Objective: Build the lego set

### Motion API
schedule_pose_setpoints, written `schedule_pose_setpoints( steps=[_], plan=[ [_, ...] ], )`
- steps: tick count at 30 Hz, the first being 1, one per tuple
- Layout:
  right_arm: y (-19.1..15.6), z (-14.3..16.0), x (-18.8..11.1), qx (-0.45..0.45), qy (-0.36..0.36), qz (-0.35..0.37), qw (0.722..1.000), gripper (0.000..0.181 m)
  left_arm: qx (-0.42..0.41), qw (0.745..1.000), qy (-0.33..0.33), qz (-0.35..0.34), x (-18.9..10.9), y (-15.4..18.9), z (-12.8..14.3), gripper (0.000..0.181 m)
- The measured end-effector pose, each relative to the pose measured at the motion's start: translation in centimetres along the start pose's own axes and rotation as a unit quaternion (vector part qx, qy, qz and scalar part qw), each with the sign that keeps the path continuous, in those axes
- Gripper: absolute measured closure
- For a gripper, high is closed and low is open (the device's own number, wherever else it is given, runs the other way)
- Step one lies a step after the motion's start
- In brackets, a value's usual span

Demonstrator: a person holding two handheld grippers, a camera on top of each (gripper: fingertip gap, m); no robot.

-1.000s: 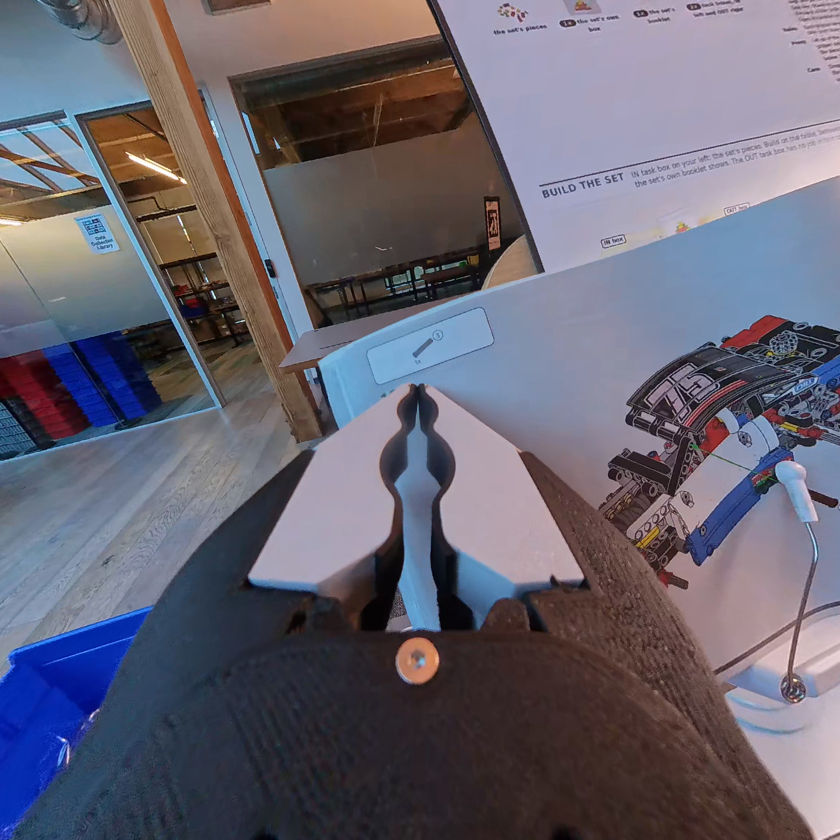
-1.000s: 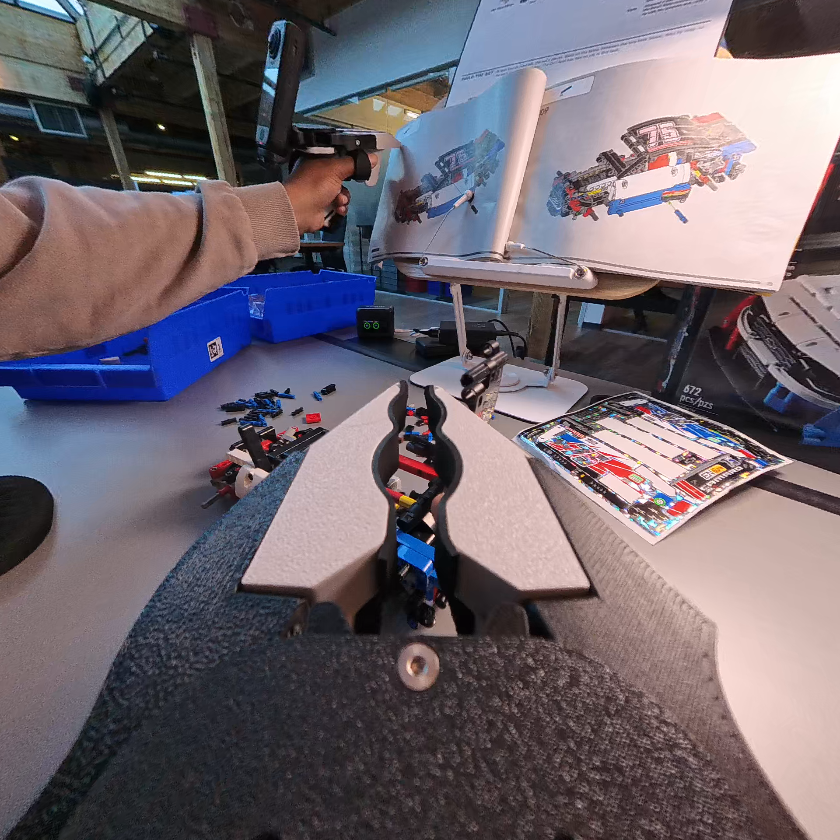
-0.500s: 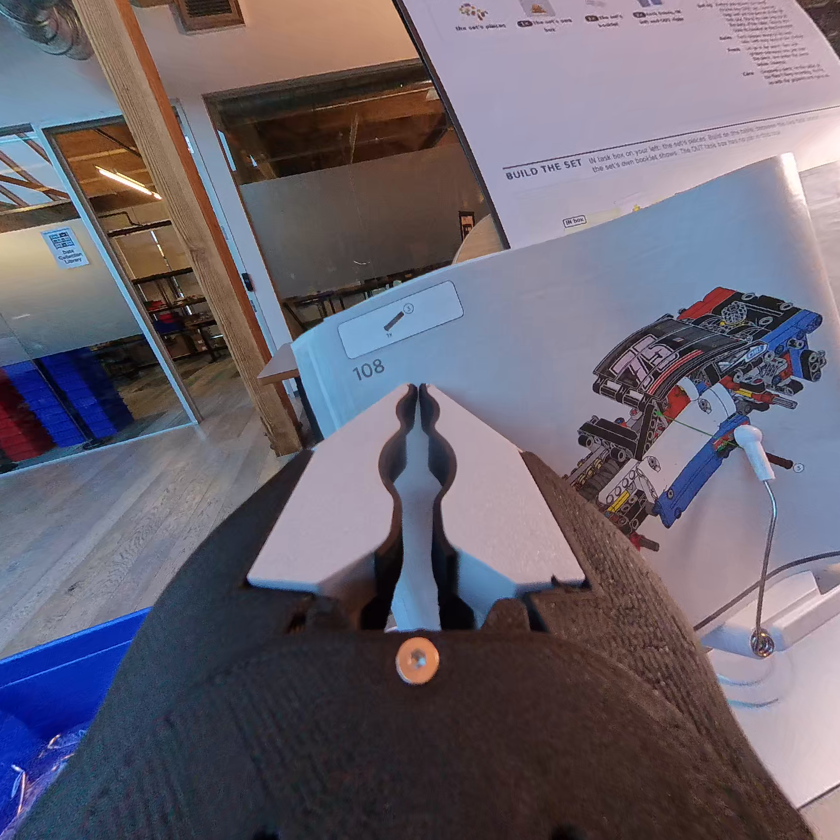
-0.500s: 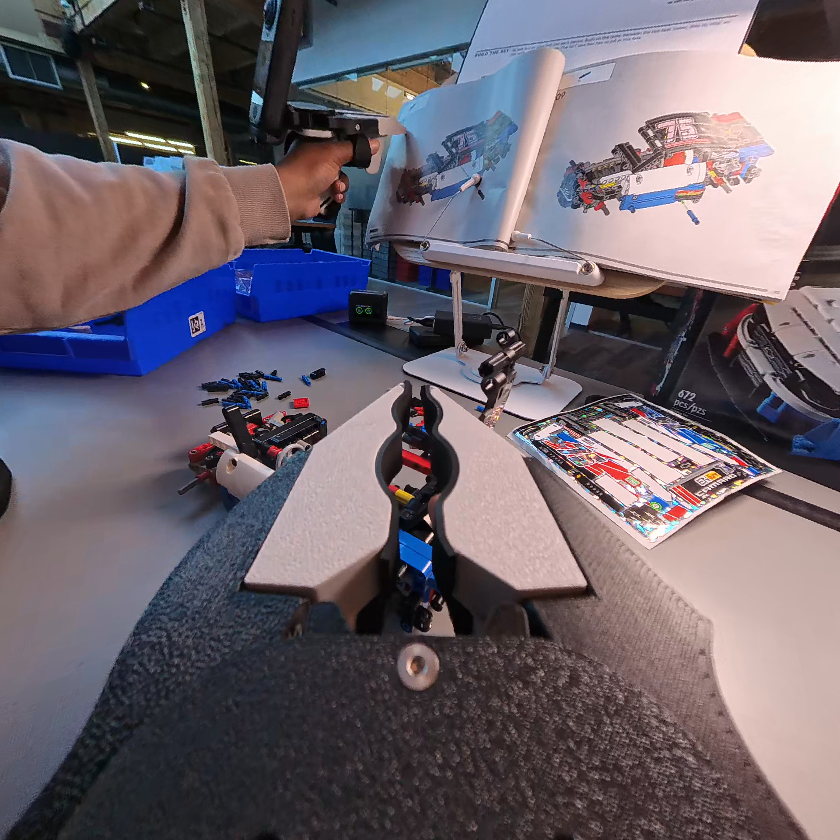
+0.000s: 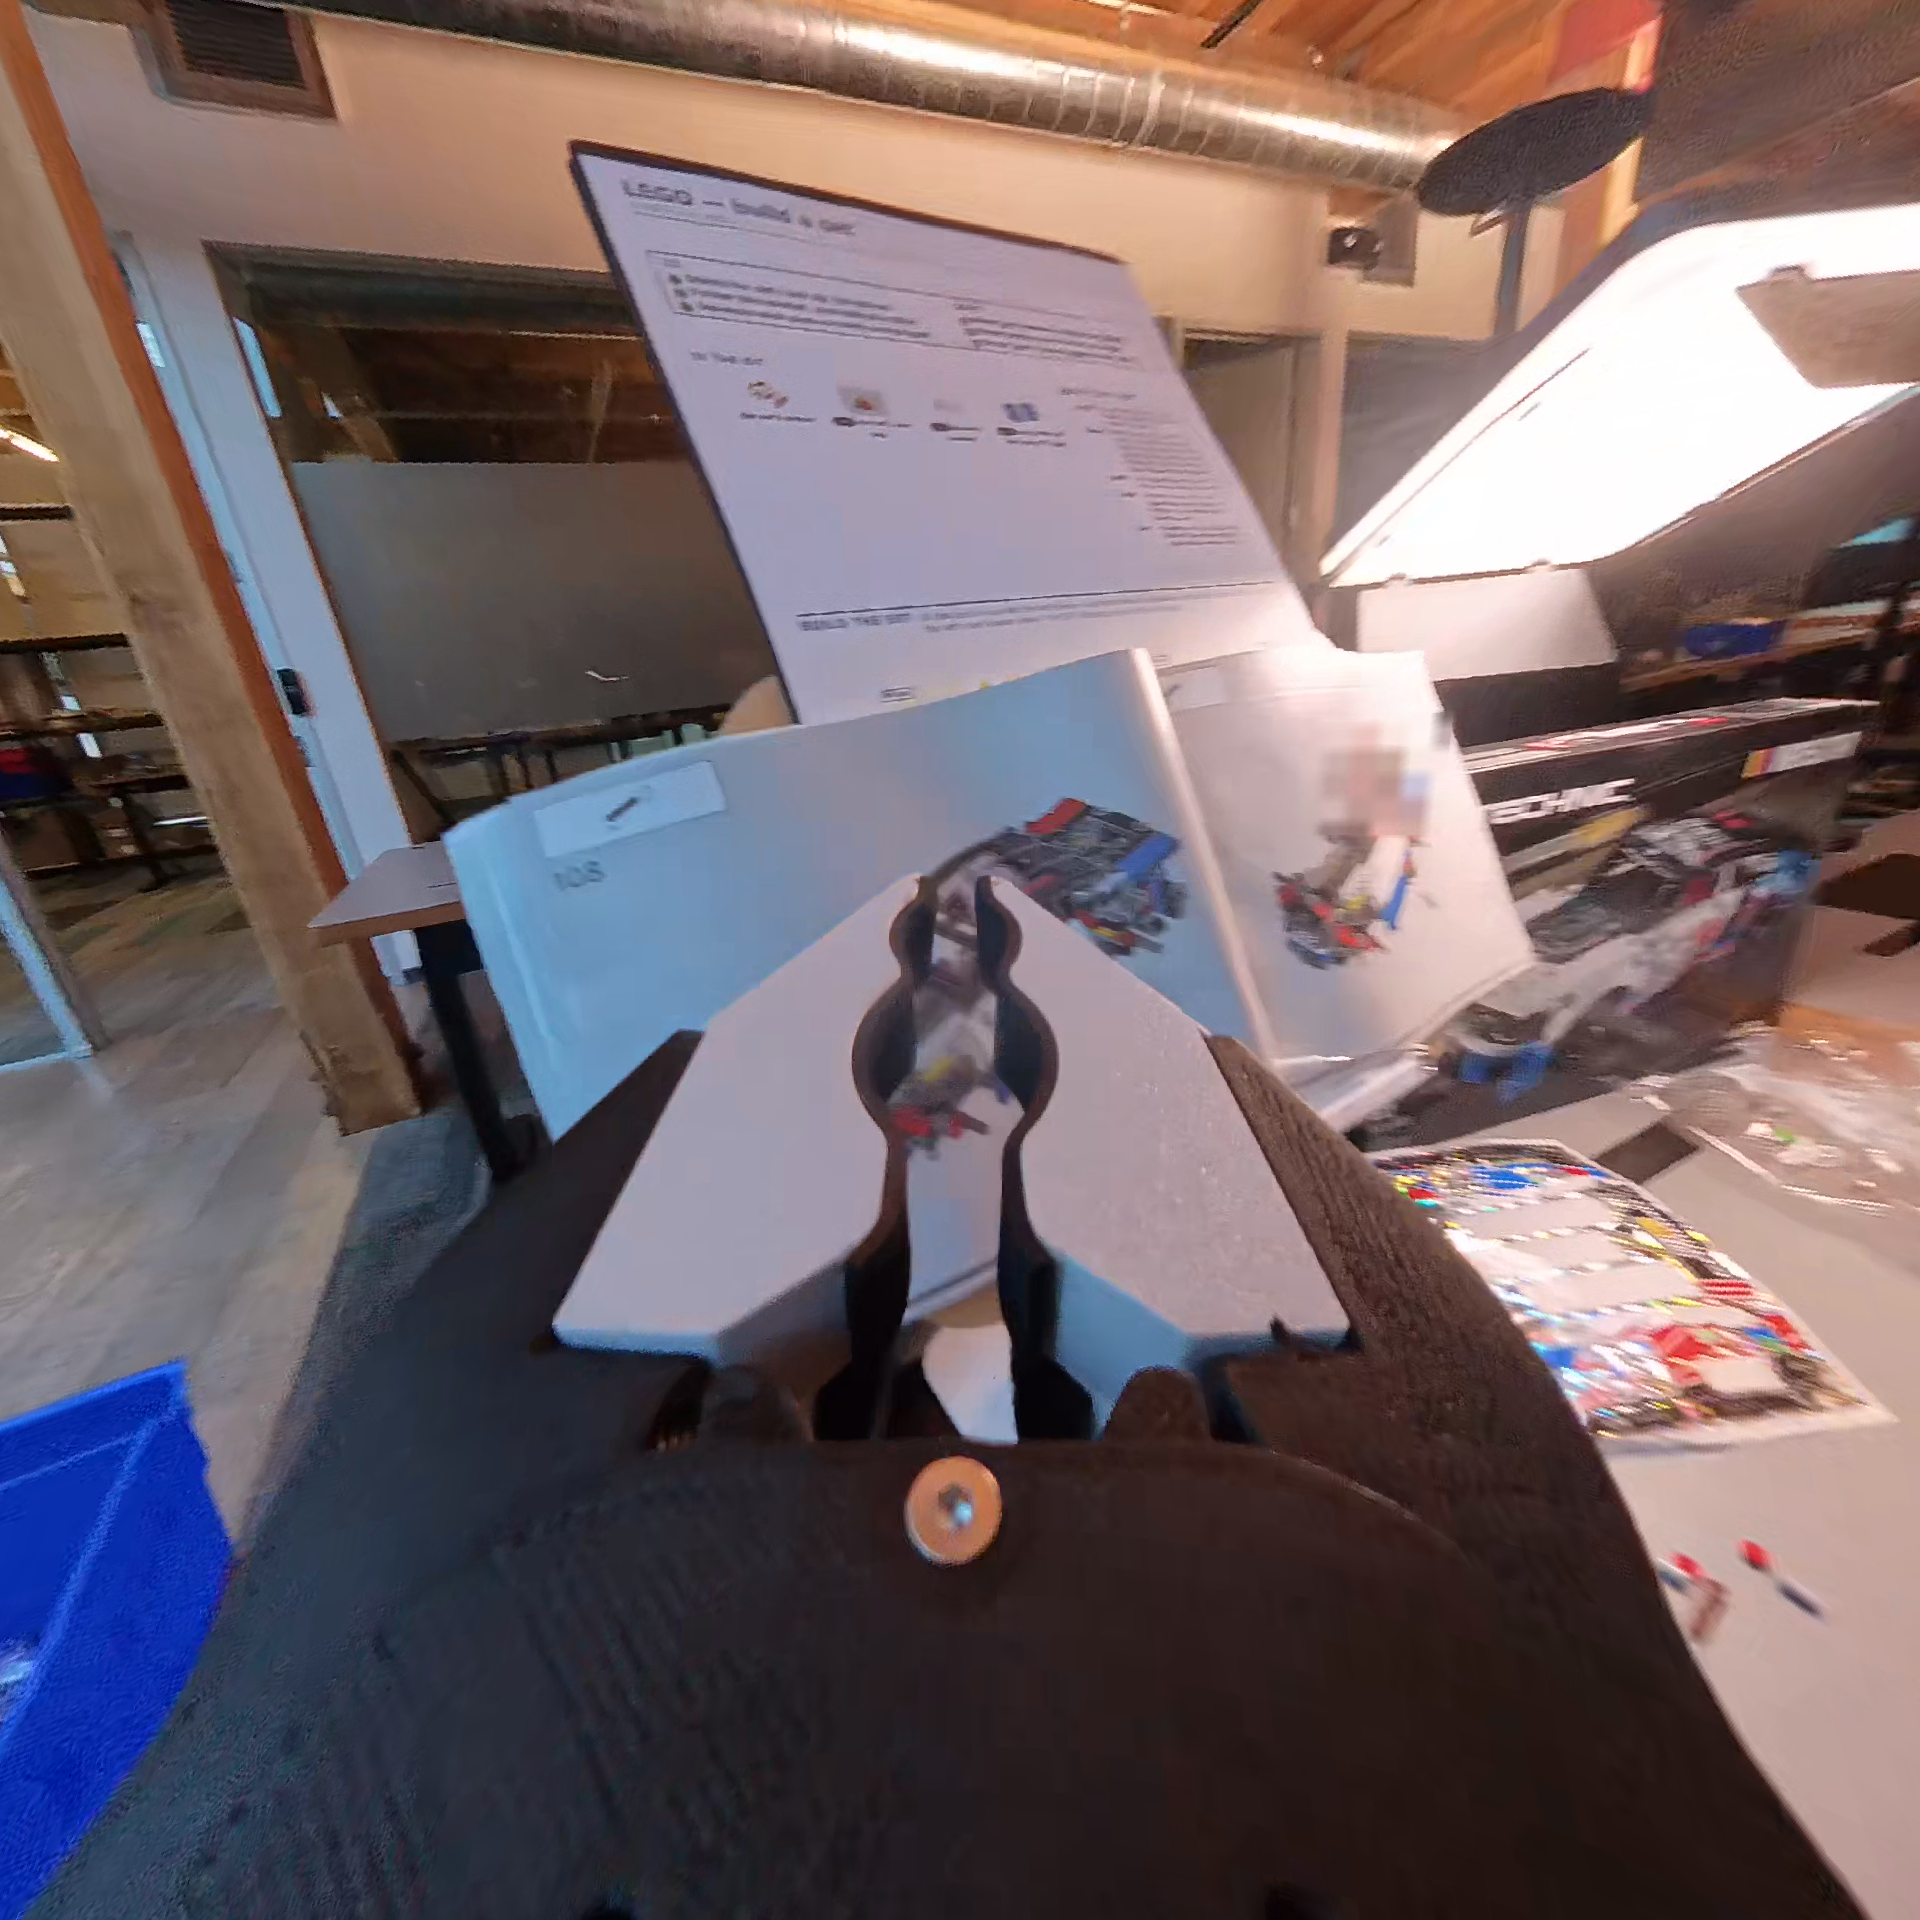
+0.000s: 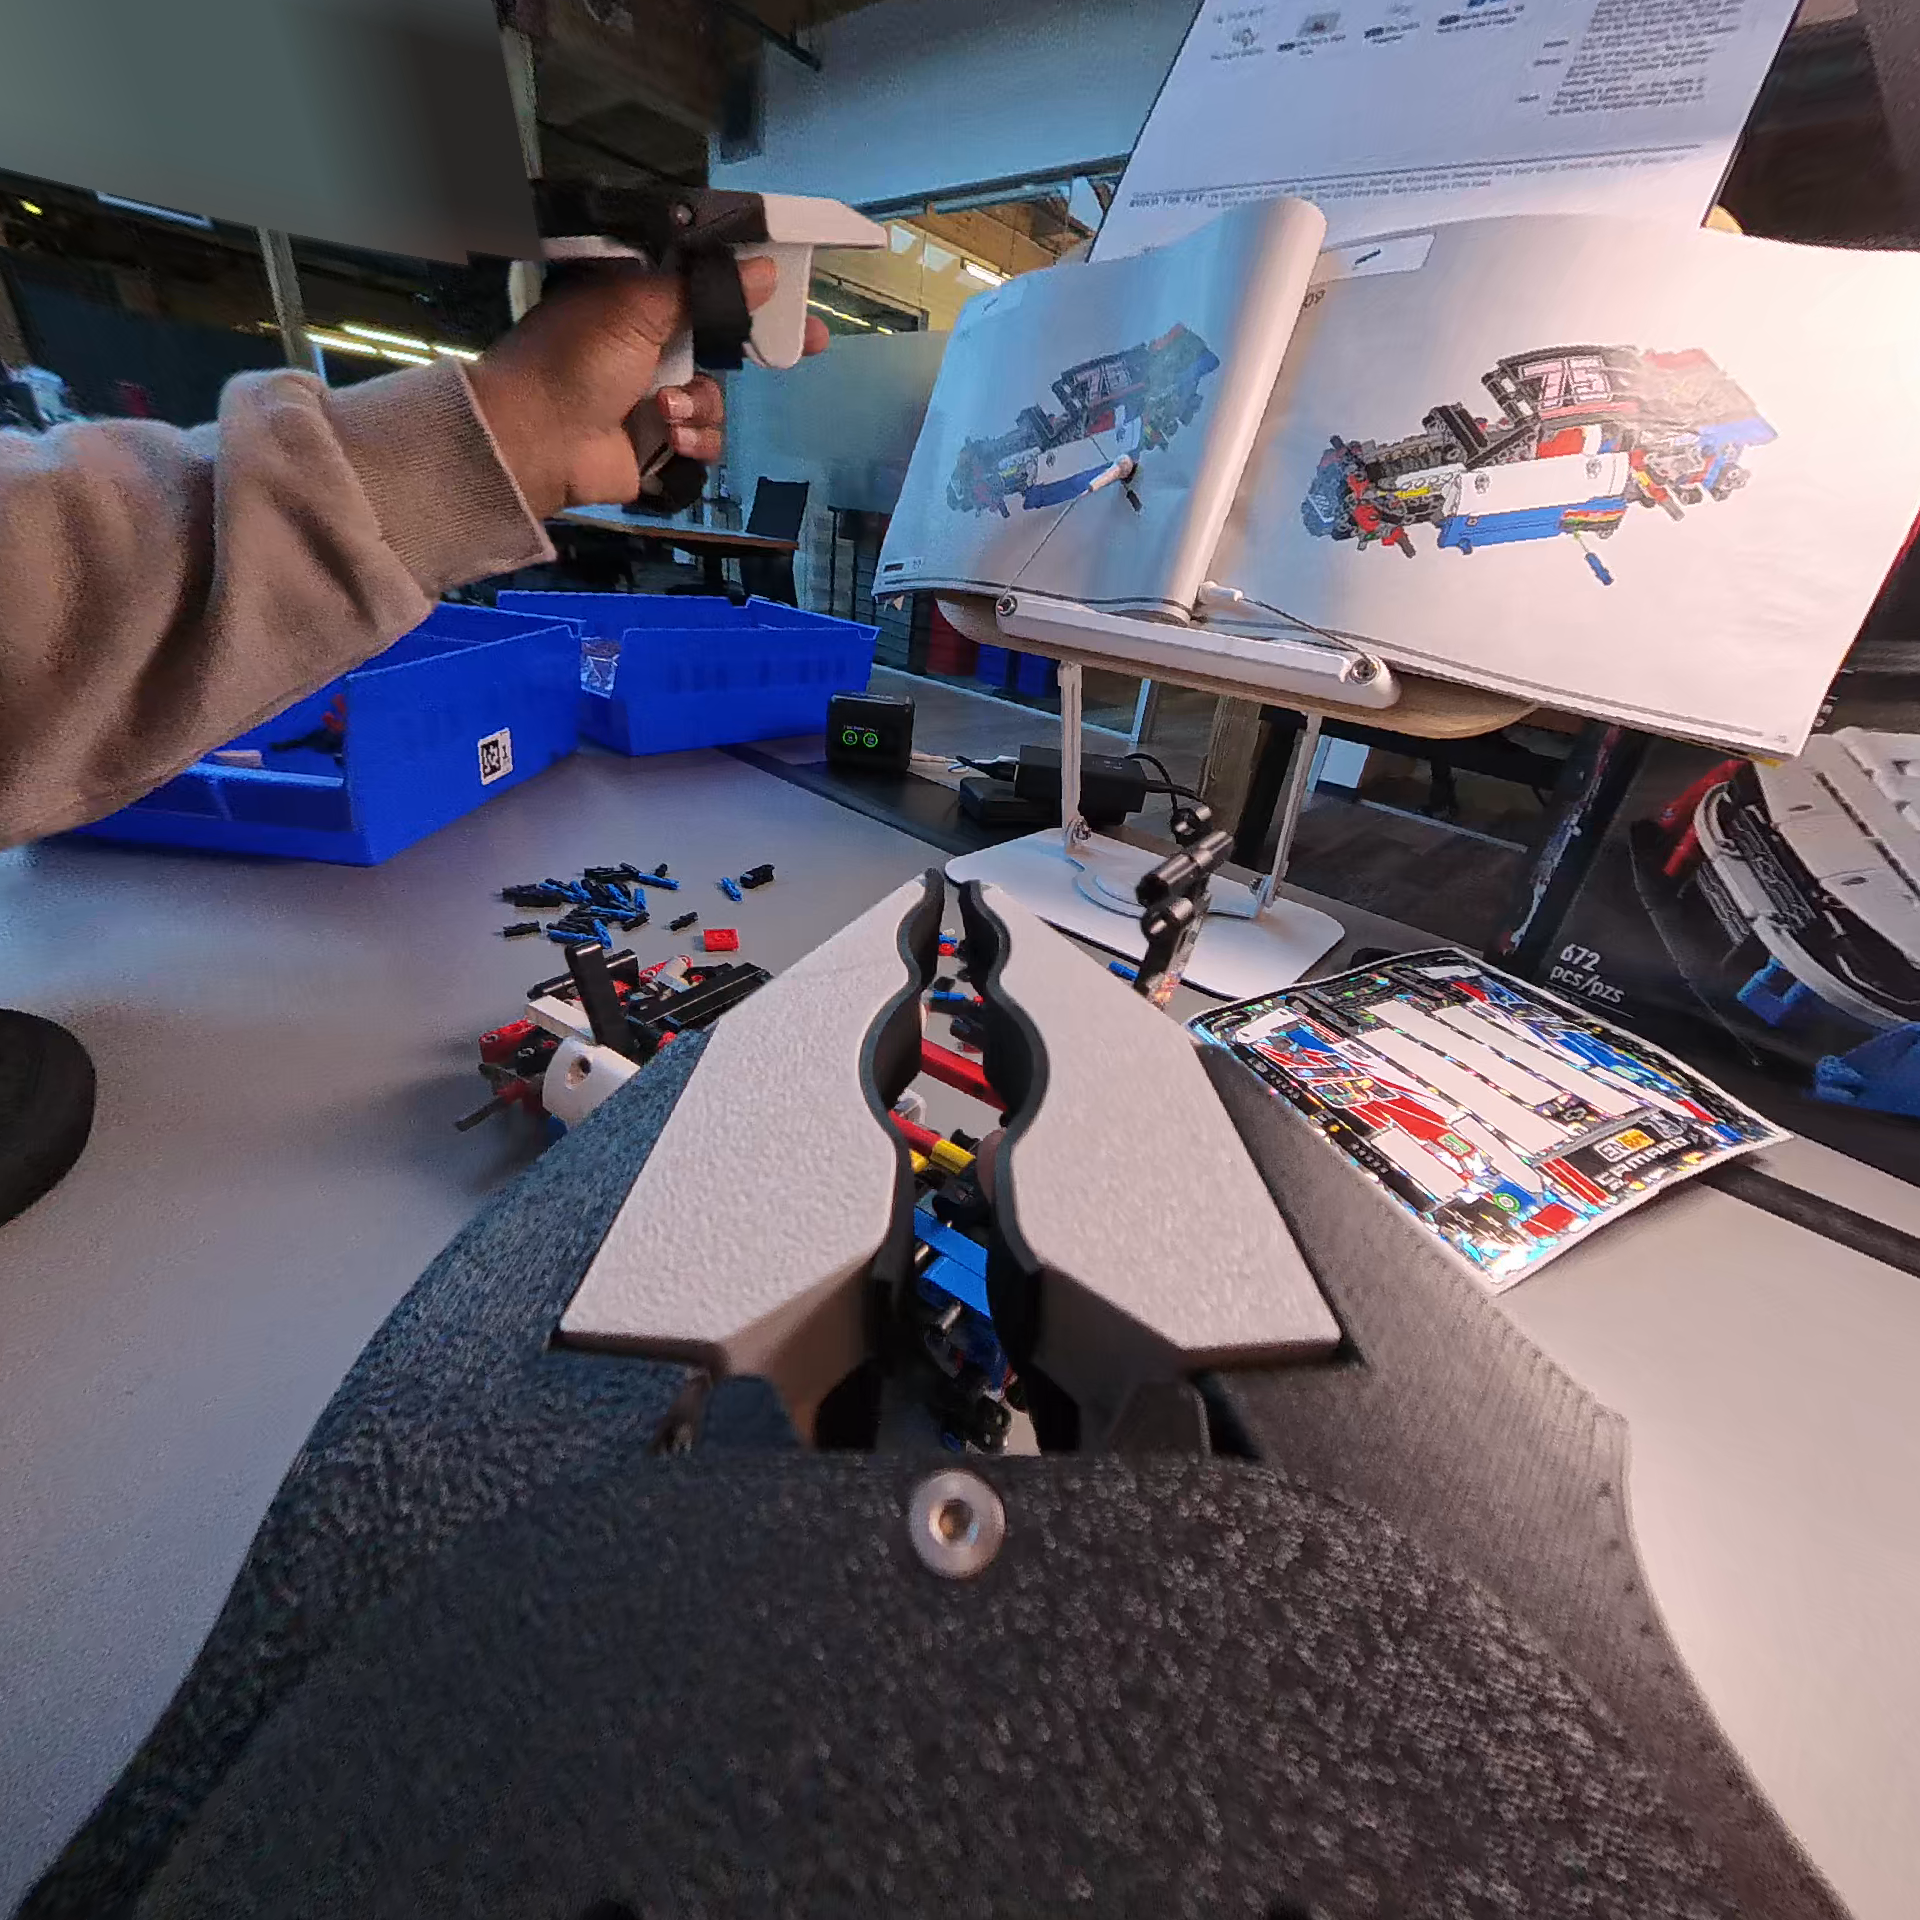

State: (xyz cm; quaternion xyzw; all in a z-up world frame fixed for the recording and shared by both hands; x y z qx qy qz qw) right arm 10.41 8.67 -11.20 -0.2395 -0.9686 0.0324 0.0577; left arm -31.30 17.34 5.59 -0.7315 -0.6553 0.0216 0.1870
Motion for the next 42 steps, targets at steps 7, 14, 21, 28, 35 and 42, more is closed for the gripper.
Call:
schedule_pose_setpoints(
  steps=[7,14,21,28,35,42],
  plan=[
    [-0.4,-0.6,-1.0,-0.021,0.009,-0.005,1.000,0.181,-0.044,0.988,-0.043,0.145,-8.6,12.1,4.1,0.163],
    [-0.4,-0.7,-0.9,0.011,0.008,-0.028,1.000,0.181,0.013,0.889,-0.275,0.365,-8.7,19.7,13.2,0.166],
    [-0.3,-1.0,-1.7,0.000,0.007,-0.024,1.000,0.181,0.098,0.817,-0.371,0.431,-4.2,22.3,16.5,0.168],
    [0.0,-1.1,-1.9,0.020,0.005,-0.032,0.999,0.181,0.131,0.790,-0.408,0.439,-2.9,22.9,17.4,0.176],
    [-0.2,-0.8,-1.7,0.009,-0.007,-0.035,0.999,0.181,0.131,0.787,-0.408,0.443,-2.9,23.0,17.2,0.178],
    [-0.4,0.0,-1.4,0.004,-0.035,-0.047,0.998,0.181,-0.014,0.872,-0.220,0.437,-5.3,21.8,10.0,0.178]
  ],
)
Point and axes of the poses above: each gripper's, where its closed fingertips meet, x out along the fingers, z out of its underside, y = z × x across the jaws, the point moved 8 cm from there along -x, back along the fingers, and after that the axes turned 12 degrees about x, right-handed, at the moved point
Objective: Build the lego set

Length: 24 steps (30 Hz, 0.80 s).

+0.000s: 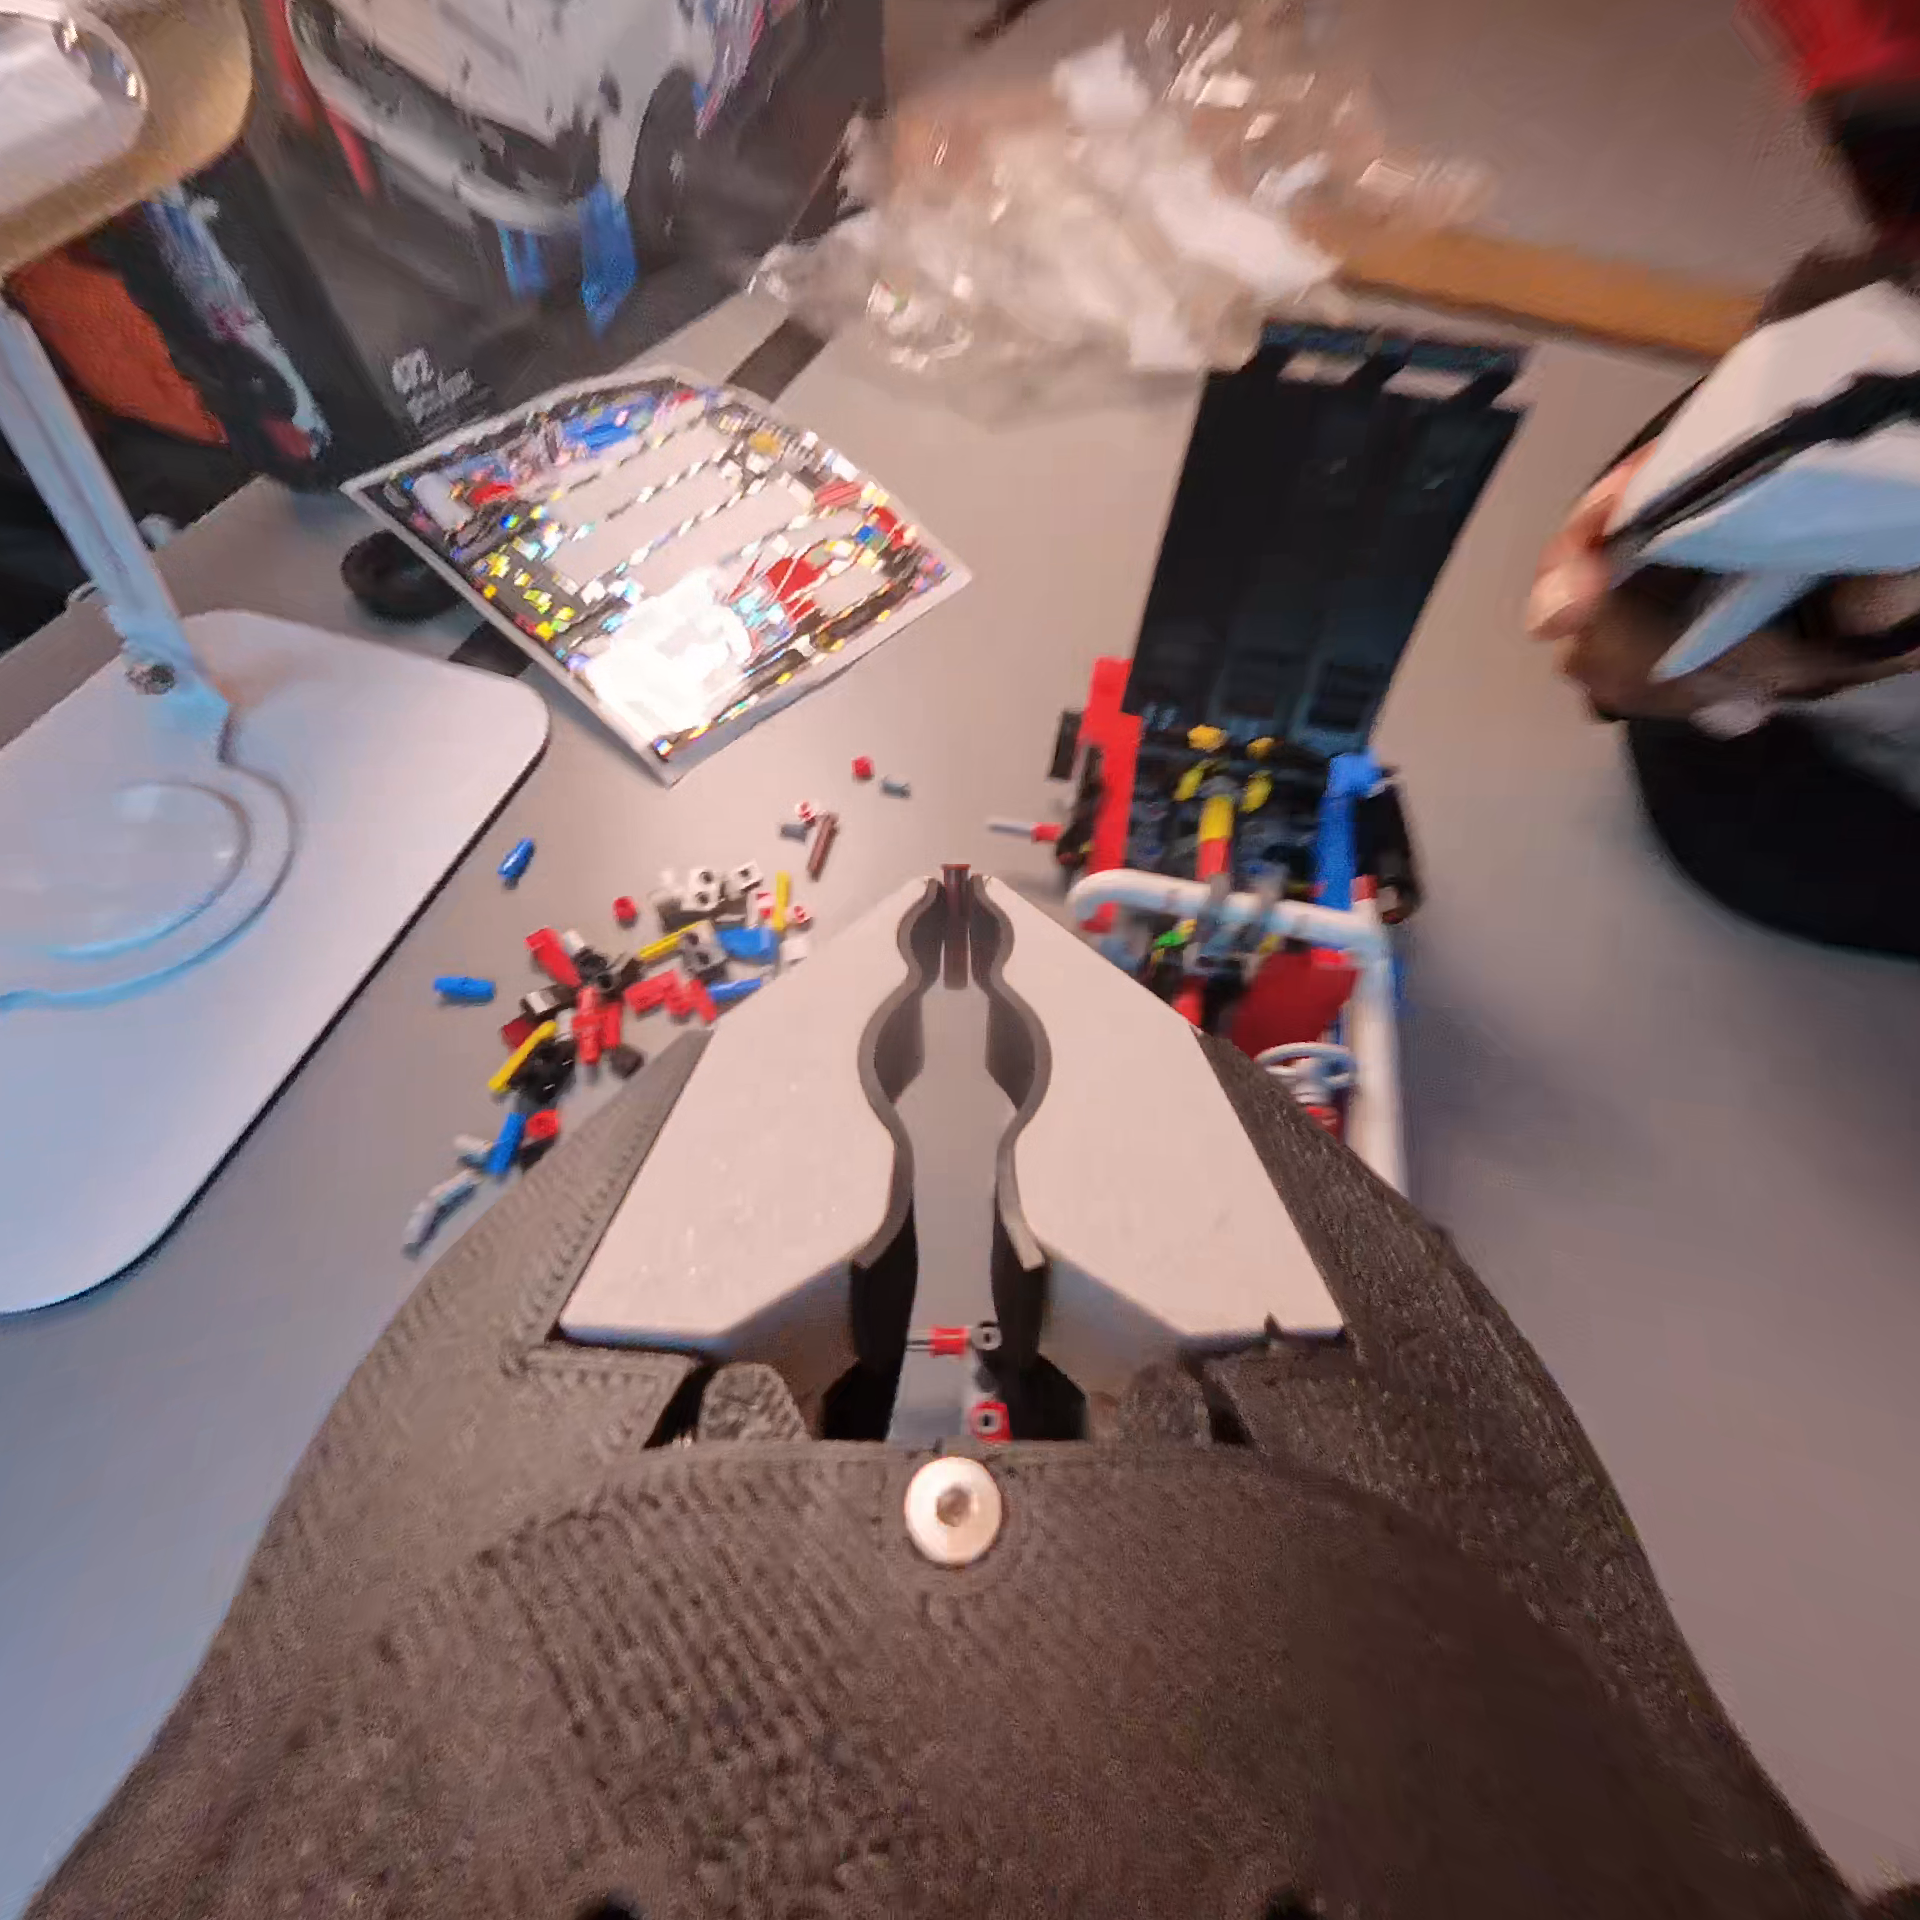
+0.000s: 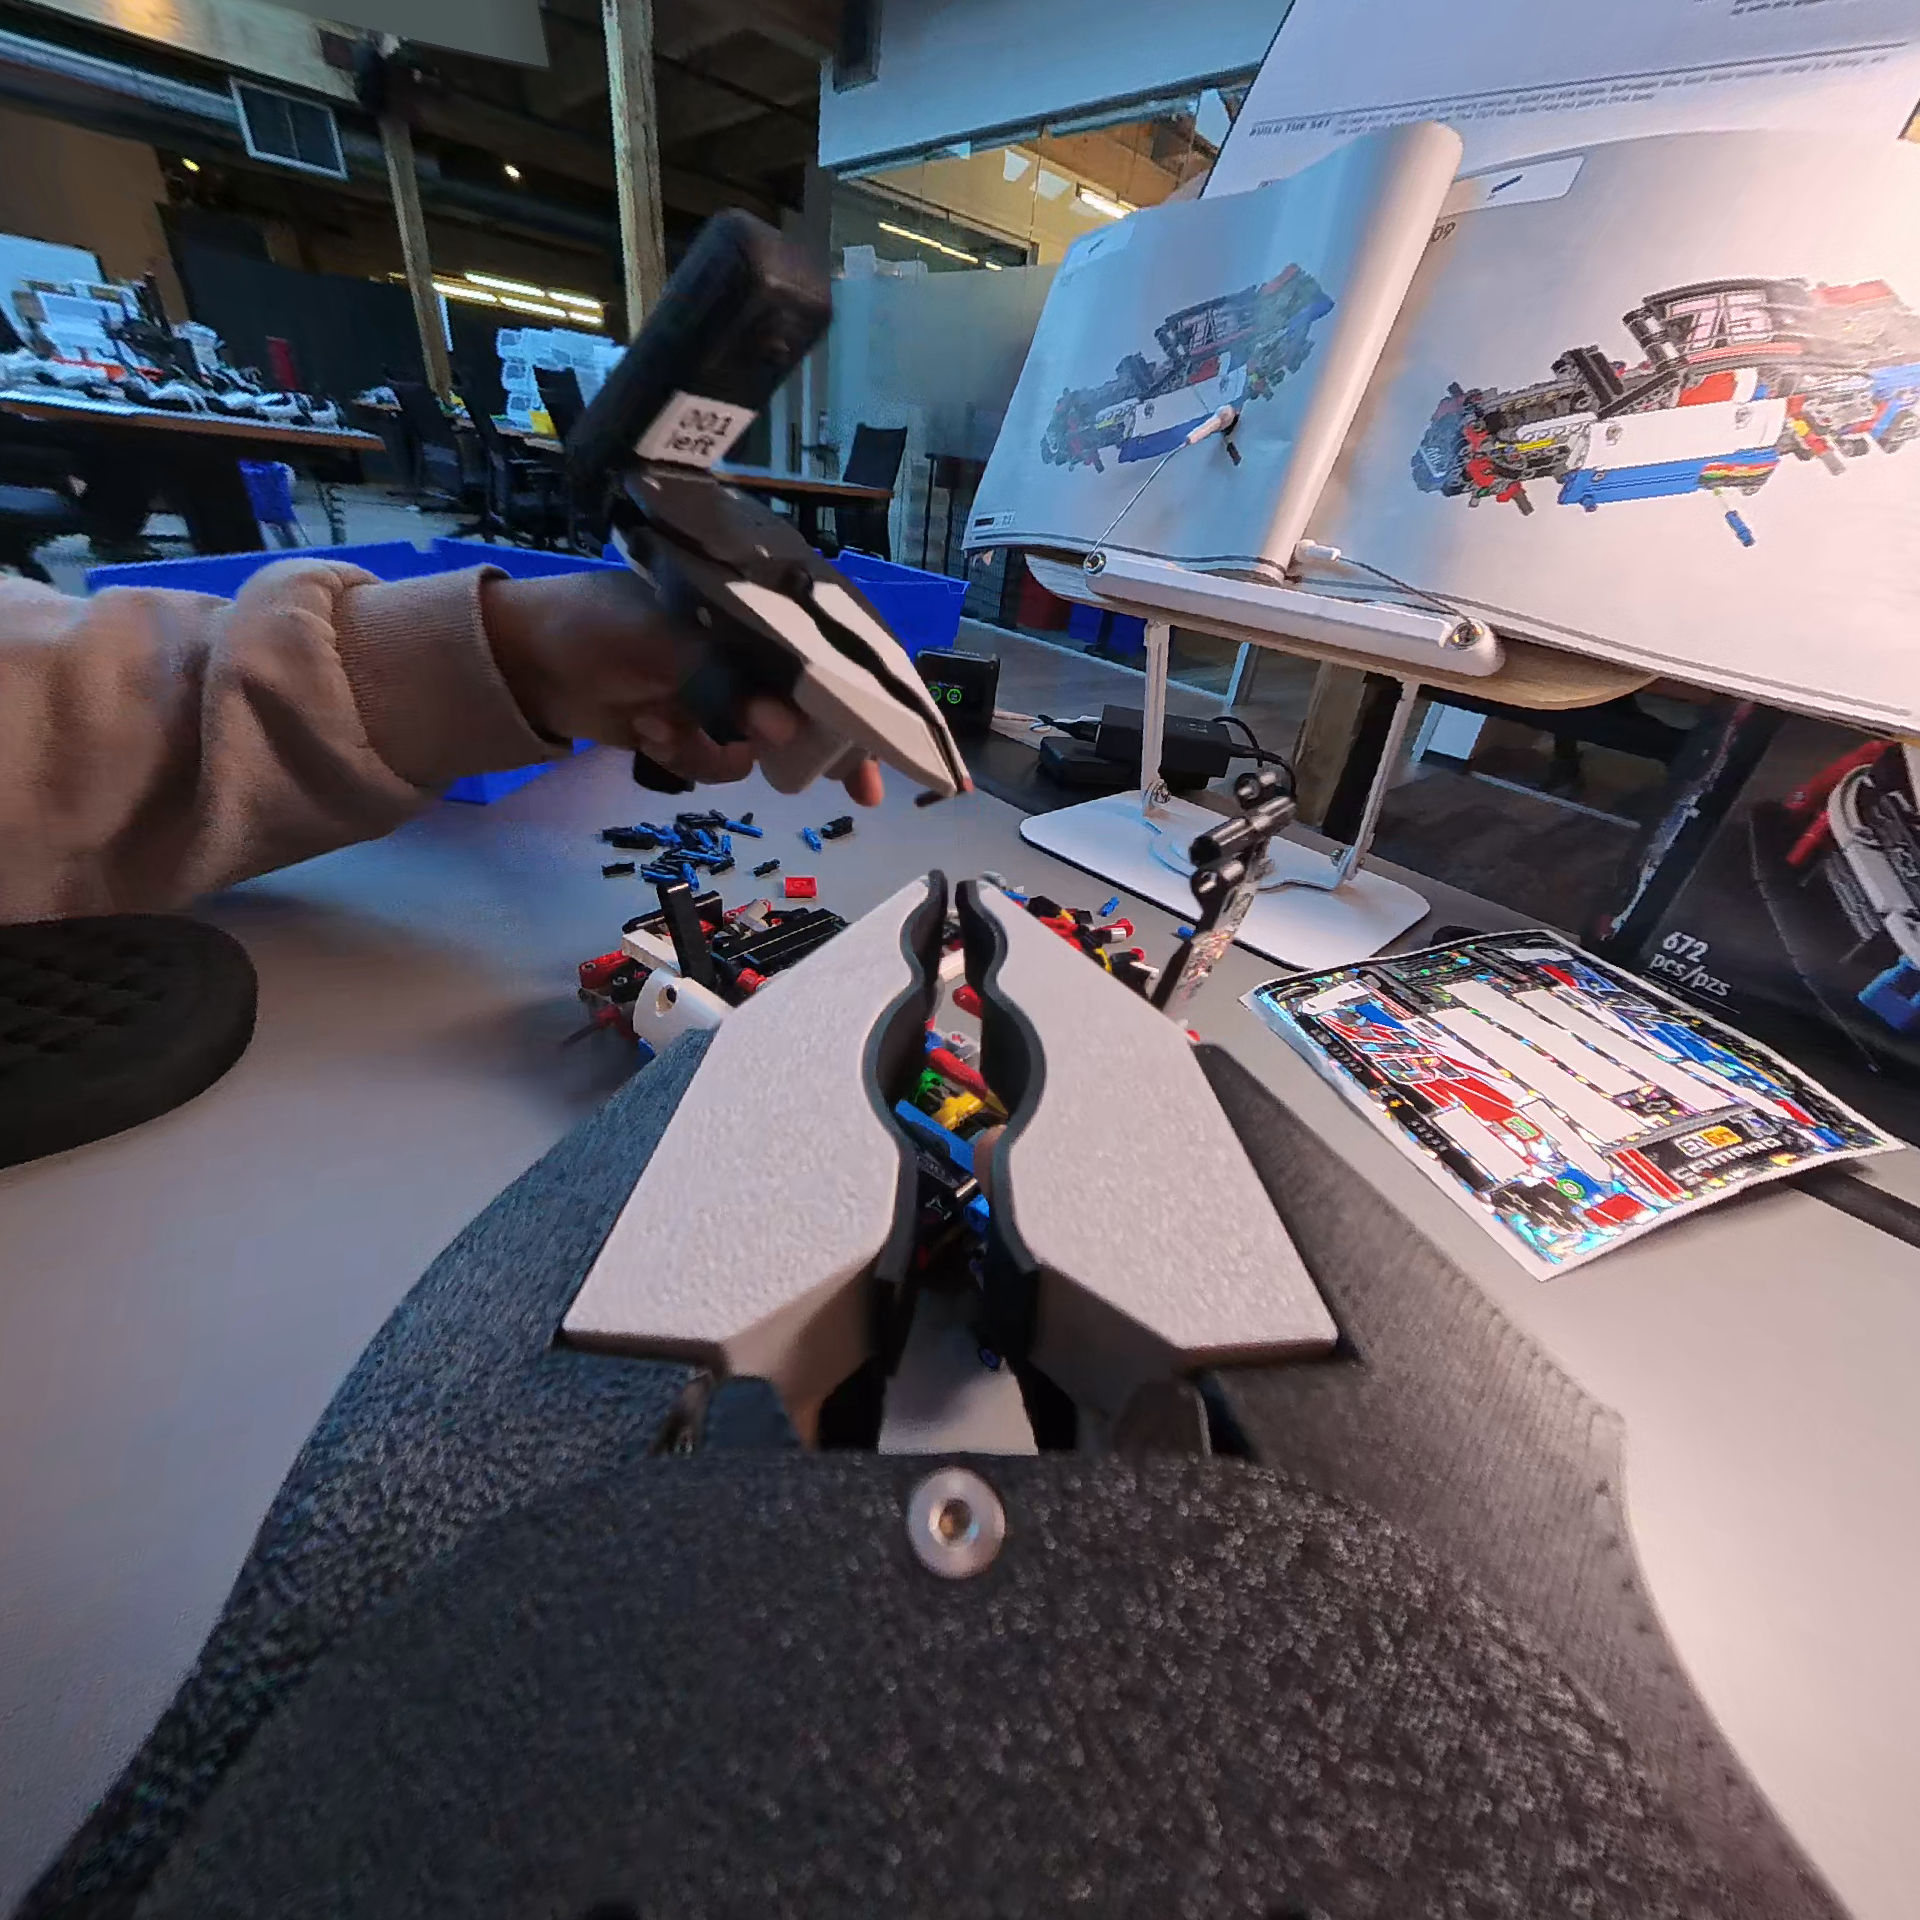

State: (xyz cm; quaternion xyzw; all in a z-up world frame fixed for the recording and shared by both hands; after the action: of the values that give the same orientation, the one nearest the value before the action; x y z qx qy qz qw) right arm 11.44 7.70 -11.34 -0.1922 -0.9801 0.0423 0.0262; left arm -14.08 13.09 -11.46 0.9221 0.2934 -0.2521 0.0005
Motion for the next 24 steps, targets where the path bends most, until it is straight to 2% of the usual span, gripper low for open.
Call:
schedule_pose_setpoints(
  steps=[2,4,7,10,13,17,24],
  plan=[
    [-0.4,0.4,0.3,0.001,-0.015,-0.016,1.000,0.179,-0.028,0.996,0.068,0.041,-1.7,2.4,-1.1,0.178],
    [-1.3,0.7,0.7,-0.002,-0.030,-0.046,0.999,0.177,-0.047,0.989,0.102,0.100,-2.7,5.4,-1.3,0.178],
    [-3.8,1.7,1.4,-0.021,-0.080,-0.134,0.987,0.175,-0.077,0.973,0.122,0.180,-3.4,10.0,-0.6,0.177],
    [-6.6,2.4,1.8,-0.032,-0.125,-0.229,0.965,0.171,-0.086,0.961,0.126,0.229,-3.4,13.3,0.7,0.178],
    [-8.8,2.4,2.1,-0.044,-0.142,-0.271,0.951,0.170,-0.082,0.960,0.108,0.246,-3.3,15.0,1.7,0.178],
    [-11.1,2.6,1.9,-0.074,-0.166,-0.294,0.938,0.174,-0.063,0.952,0.114,0.277,-3.8,16.9,1.8,0.178],
    [-12.4,2.1,1.3,-0.092,-0.160,-0.303,0.935,0.177,-0.051,0.942,0.131,0.305,-4.7,18.1,1.9,0.178]
  ],
)
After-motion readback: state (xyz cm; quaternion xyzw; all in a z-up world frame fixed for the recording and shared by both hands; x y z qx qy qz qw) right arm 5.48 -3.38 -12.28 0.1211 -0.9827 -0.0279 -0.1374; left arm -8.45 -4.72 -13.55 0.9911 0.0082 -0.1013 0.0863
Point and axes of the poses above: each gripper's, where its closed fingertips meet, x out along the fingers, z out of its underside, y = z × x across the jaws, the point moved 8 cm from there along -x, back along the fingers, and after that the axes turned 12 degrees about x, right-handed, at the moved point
